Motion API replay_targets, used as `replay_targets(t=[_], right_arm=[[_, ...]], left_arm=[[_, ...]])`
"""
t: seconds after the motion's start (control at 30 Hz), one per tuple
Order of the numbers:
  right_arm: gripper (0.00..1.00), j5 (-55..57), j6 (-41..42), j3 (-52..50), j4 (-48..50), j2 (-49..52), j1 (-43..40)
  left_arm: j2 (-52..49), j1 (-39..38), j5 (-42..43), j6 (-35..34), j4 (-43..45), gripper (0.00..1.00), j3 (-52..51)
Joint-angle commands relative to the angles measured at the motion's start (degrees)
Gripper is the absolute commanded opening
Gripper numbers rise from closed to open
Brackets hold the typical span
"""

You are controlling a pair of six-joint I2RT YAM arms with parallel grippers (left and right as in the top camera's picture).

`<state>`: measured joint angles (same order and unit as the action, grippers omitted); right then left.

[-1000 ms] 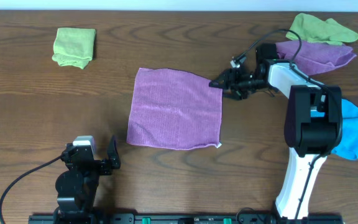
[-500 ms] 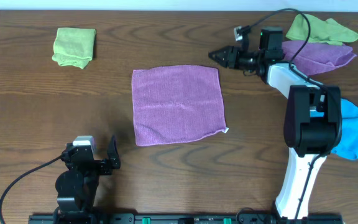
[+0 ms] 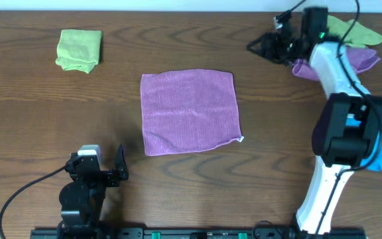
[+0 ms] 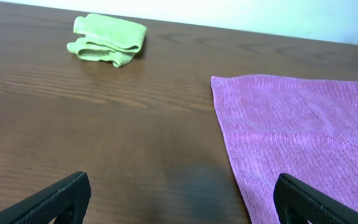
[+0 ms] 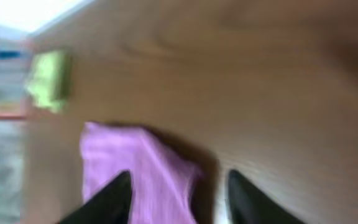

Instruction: Fold the cloth

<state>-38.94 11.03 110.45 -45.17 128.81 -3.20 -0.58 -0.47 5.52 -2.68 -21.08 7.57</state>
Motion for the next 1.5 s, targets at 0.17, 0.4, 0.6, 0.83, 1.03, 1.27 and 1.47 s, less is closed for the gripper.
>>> replay_targets(t=[0.17,0.4,0.6,0.83,1.03,1.27,1.47], right_arm=[[0.34,15.9,-9.1,13.6,-29.0,-6.2,4.5],[0.36,24.1,-12.1,8.8,-37.9,-18.2,11.3],[0.43,27.2,-13.5,-9.3,-34.5,-39.8,12.4],[0.60,26.6,-11.9,-34.7,-26.3,-66.6,11.5],[0.99,22.1,-9.8,-38.3,-31.1,-73.9,11.5],[0.99,22.0,-9.8,-38.3,-34.1,-74.1,11.5],[0.99,22.2,-9.8,-38.3,-31.9,-74.1,11.5]], left_arm=[[0.3,0.1,-1.0,1.0,-0.5,0.95,-1.2],[0.3,0.1,-1.0,1.0,-0.5,0.96,-1.2],[0.3,0.1,-1.0,1.0,-0.4,0.95,-1.2],[0.3,0.1,-1.0,1.0,-0.5,0.95,-1.2],[0.3,0.1,-1.0,1.0,-0.5,0.95,-1.2],[0.3,0.1,16.9,-22.7,0.1,0.95,-1.2],[0.3,0.1,28.8,-38.0,0.4,0.95,-1.2]])
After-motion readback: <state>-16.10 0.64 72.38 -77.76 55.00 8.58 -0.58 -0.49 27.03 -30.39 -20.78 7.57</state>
